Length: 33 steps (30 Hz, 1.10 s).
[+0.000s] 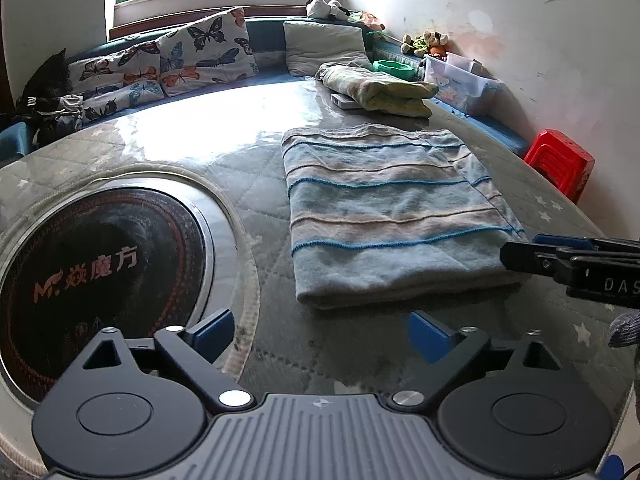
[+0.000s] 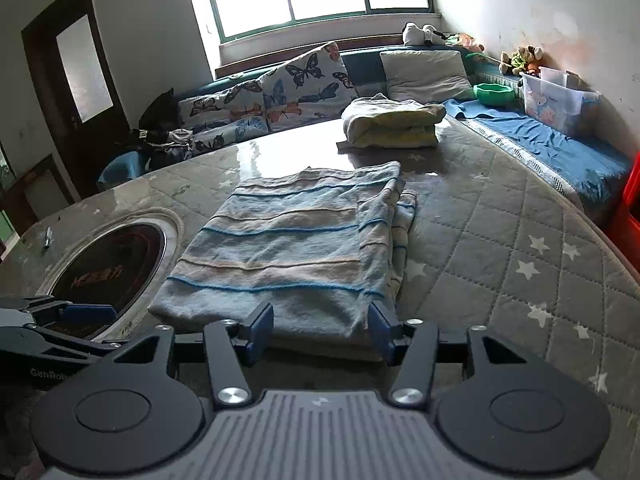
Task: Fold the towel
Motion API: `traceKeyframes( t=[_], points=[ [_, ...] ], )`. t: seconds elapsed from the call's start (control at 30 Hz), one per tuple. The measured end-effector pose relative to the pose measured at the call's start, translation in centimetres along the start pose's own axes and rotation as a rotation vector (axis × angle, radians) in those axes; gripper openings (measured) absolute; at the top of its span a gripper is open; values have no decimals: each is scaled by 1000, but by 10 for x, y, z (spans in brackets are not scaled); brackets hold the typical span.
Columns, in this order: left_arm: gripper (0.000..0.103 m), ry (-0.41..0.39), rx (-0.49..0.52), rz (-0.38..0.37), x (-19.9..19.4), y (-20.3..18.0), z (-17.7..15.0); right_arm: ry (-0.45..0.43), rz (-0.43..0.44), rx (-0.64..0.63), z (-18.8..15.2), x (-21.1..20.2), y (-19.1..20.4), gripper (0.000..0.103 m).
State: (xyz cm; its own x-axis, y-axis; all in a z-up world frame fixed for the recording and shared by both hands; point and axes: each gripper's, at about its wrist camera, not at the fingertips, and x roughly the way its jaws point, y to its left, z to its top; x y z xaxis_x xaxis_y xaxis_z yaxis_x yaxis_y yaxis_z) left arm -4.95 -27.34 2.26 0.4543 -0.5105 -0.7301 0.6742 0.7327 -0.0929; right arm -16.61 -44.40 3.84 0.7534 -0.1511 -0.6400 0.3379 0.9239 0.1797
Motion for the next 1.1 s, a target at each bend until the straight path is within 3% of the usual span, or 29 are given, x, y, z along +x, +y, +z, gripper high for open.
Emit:
traceKeyframes(
  t=[0.27,0.33,0.47,0.5,1.1],
  points=[
    [103,-6,1,-5,-10,-1,-9,19,10,-1,-10,-4,11,68],
    [103,-8,4,-1,-12,-2,-11,24,8,-3,-13,-5,14,77],
    [103,-9,9,3,-16,-3,-15,28,-7,-17,-19,-8,19,79],
    [103,-10,10,5,-17,-3,-16,27,-15,-17,-21,-9,21,84],
    [103,-32,4,22,-36,-1,-33,29,-101,-8,-42,-24,30,103]
  ],
)
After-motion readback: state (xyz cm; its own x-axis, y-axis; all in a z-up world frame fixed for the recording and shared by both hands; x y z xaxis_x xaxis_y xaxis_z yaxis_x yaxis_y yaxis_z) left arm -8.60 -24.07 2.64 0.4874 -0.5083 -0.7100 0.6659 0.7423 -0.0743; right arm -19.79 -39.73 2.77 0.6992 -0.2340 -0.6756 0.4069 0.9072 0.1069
